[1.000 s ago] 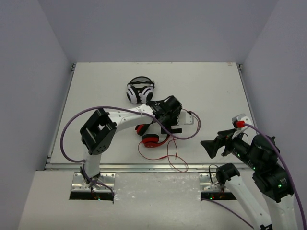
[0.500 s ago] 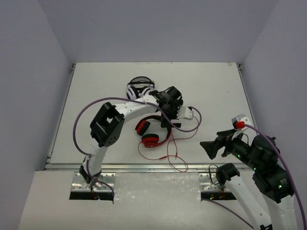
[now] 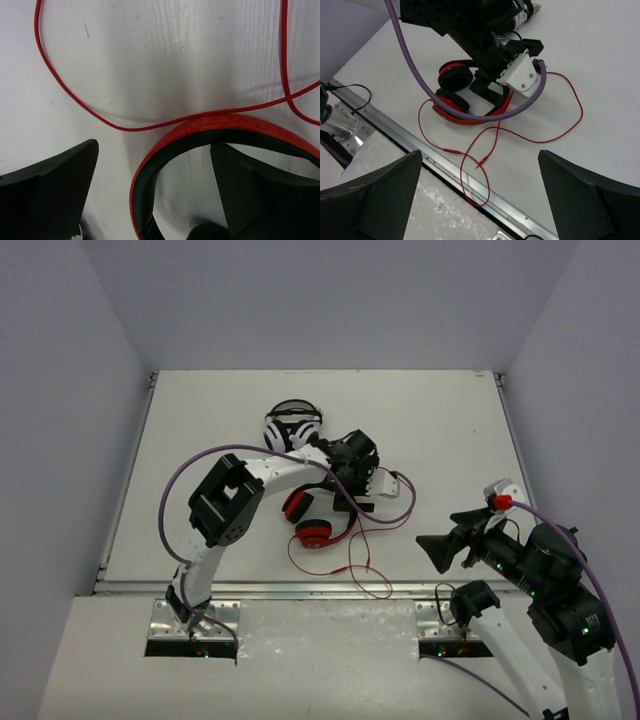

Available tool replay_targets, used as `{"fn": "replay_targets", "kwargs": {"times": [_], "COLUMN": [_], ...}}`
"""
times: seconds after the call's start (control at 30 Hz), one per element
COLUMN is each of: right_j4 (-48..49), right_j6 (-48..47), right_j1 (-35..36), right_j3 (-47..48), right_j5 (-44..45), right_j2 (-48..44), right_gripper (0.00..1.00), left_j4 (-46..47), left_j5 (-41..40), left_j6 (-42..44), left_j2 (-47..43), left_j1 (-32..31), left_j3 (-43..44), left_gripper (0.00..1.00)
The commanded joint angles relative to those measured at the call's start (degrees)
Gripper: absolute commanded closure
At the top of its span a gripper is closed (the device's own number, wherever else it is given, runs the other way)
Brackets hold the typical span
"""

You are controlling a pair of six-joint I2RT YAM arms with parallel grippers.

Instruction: Wrap the headphones

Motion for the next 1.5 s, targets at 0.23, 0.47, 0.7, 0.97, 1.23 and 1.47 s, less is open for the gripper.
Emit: {"fn": "replay_targets", "kwargs": {"times": [0.23, 0.47, 0.7, 0.97, 1.23, 1.47], "right_j4": [3.1, 3.1, 3.1, 3.4, 3.4, 3.3], "right_j6": [-1.1, -1.2, -1.3, -1.4, -1.4, -1.4], "right_j1": [1.9, 2.6, 3.1, 3.4, 3.6, 3.7], "right_j3": [-1.2, -1.1, -1.4, -1.8, -2.3, -2.0], "right_j5": [3.2, 4.3, 5.5, 6.2, 6.9, 6.6], "right_j2": [-0.5, -0.5, -0.6, -0.6, -1.4, -1.2], "right_gripper": [0.01, 0.01, 0.01, 0.01, 0.01, 0.01], "left_j4": [6.1, 4.0, 0.4, -3.4, 2.0, 4.1], "left_j5": [-4.0, -2.7, -1.4, -8.6, -10.9, -5.1], "left_j6": [-4.5, -5.1, -6.5, -14.6, -22.8, -24.0], "left_j2": [3.0, 4.4, 5.6, 5.5, 2.2, 1.4], "left_j1": [-0.7, -0.8, -1.0, -1.0, 0.0, 2.8], "left_j3": [3.2, 4.1, 7.6, 13.8, 3.7, -1.3], "left_gripper": [0.25, 0.45, 0.81, 0.95, 0.86, 0.55]}}
